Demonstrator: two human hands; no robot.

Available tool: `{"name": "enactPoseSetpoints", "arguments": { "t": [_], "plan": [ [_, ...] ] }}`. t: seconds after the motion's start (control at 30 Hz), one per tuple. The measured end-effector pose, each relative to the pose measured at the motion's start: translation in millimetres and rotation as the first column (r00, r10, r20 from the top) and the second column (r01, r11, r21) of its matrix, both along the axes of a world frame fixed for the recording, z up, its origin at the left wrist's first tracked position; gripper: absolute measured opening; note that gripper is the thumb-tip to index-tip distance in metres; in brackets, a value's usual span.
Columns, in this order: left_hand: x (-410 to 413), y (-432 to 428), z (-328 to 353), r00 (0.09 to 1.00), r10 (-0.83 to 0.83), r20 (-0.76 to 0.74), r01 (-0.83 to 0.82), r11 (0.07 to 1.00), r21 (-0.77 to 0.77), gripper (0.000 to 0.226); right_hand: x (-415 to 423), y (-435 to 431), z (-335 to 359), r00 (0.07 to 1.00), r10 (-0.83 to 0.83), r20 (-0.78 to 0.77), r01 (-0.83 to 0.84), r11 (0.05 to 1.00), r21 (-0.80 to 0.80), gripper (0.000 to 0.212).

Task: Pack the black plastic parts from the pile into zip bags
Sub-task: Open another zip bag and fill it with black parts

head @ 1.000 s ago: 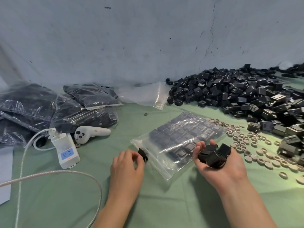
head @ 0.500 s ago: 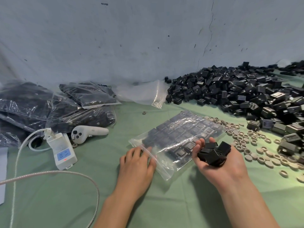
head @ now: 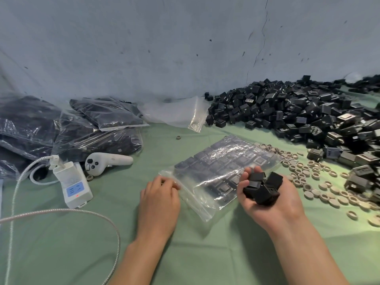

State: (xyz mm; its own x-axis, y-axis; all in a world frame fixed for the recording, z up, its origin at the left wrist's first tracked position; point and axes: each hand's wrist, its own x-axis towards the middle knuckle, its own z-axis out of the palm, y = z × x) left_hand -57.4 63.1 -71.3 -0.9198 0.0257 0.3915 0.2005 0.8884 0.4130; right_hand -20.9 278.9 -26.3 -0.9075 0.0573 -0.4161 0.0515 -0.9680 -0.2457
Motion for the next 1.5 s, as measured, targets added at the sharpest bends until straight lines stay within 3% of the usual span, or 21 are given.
{"name": "enactPoseSetpoints", "arguments": {
  "t": [0.1, 0.17, 0.3, 0.37, 0.43, 0.6, 0.7, 0.77, 0.8, 0.87, 0.97, 1.07, 1.17, 1.3, 1.5],
  "plan": [
    [14.7, 4.3, 22.5, 0.985, 0.05, -0.167, -0.009, 0.971, 0.239, 0.029, 0.3, -4.8, 1.4, 0.998, 0.057, -0.003, -0.056, 0.998, 0.042, 0.018],
    [24.8, 18.6, 40.2, 0.975, -0.073, -0.209, 0.146, 0.922, 0.359, 0.025, -0.1, -11.2, 4.9, 0.995, 0.101, 0.0, -0.1, 0.987, 0.129, 0.015],
    [45.6, 54.3, 56.4, 0.907, -0.413, -0.084, 0.407, 0.805, 0.433, 0.023, 1.3, -30.7, 14.1, 0.964, 0.267, -0.003, -0.248, 0.901, 0.356, 0.009],
    [49.1, 63.1, 53.0, 0.885, -0.466, 0.001, 0.422, 0.802, 0.423, 0.036, 3.9, -38.0, 15.3, 0.957, 0.291, 0.018, -0.264, 0.842, 0.471, 0.022],
    [50.3, 65.2, 50.0, 0.883, -0.468, 0.041, 0.399, 0.792, 0.462, 0.033, 6.8, -42.7, 14.7, 0.965, 0.262, 0.021, -0.233, 0.815, 0.531, 0.021],
    [54.0, 66.8, 51.5, 0.91, -0.412, 0.051, 0.271, 0.683, 0.679, 0.016, 6.5, -50.7, 10.6, 0.964, 0.262, 0.041, -0.254, 0.867, 0.429, 0.014],
    [48.8, 60.1, 59.5, 0.944, -0.328, -0.029, 0.209, 0.527, 0.824, 0.019, 5.7, -53.1, 13.3, 0.956, 0.29, 0.056, -0.293, 0.915, 0.276, 0.016],
    [37.0, 40.6, 63.5, 0.965, -0.262, -0.008, 0.122, 0.423, 0.898, 0.023, 5.5, -49.7, 12.6, 0.964, 0.251, 0.085, -0.26, 0.957, 0.127, 0.014],
    [30.4, 26.9, 62.8, 0.974, -0.221, 0.041, 0.056, 0.413, 0.909, 0.021, 5.6, -46.8, 12.1, 0.969, 0.228, 0.097, -0.236, 0.969, 0.078, 0.014],
    [18.8, -2.0, 53.6, 0.975, -0.103, 0.197, -0.127, 0.469, 0.874, 0.013, 5.3, -40.2, 11.7, 0.977, 0.186, 0.103, -0.191, 0.981, 0.042, 0.014],
    [9.9, -26.7, 28.0, 0.932, 0.011, 0.362, -0.277, 0.665, 0.694, 0.014, 4.6, -31.0, 11.8, 0.986, 0.135, 0.094, -0.138, 0.99, 0.032, 0.014],
    [8.5, -20.1, 15.0, 0.949, -0.077, 0.306, -0.131, 0.785, 0.605, 0.019, 4.0, -26.8, 10.6, 0.989, 0.114, 0.094, -0.116, 0.993, 0.025, 0.015],
    [3.8, -6.0, 9.4, 0.964, -0.15, 0.222, 0.002, 0.833, 0.553, 0.019, 2.7, -27.4, 9.0, 0.989, 0.113, 0.095, -0.115, 0.993, 0.012, 0.013],
    [-0.9, 1.1, 2.0, 0.981, -0.112, 0.158, 0.017, 0.861, 0.508, 0.012, 3.1, -26.7, 7.3, 0.99, 0.112, 0.09, -0.113, 0.994, 0.009, 0.016],
    [6.6, -6.2, -8.7, 0.994, -0.069, 0.08, 0.048, 0.97, 0.24, 0.036, 4.0, -19.7, 7.3, 0.992, 0.101, 0.076, -0.102, 0.995, 0.015, 0.011]
  ]
}}
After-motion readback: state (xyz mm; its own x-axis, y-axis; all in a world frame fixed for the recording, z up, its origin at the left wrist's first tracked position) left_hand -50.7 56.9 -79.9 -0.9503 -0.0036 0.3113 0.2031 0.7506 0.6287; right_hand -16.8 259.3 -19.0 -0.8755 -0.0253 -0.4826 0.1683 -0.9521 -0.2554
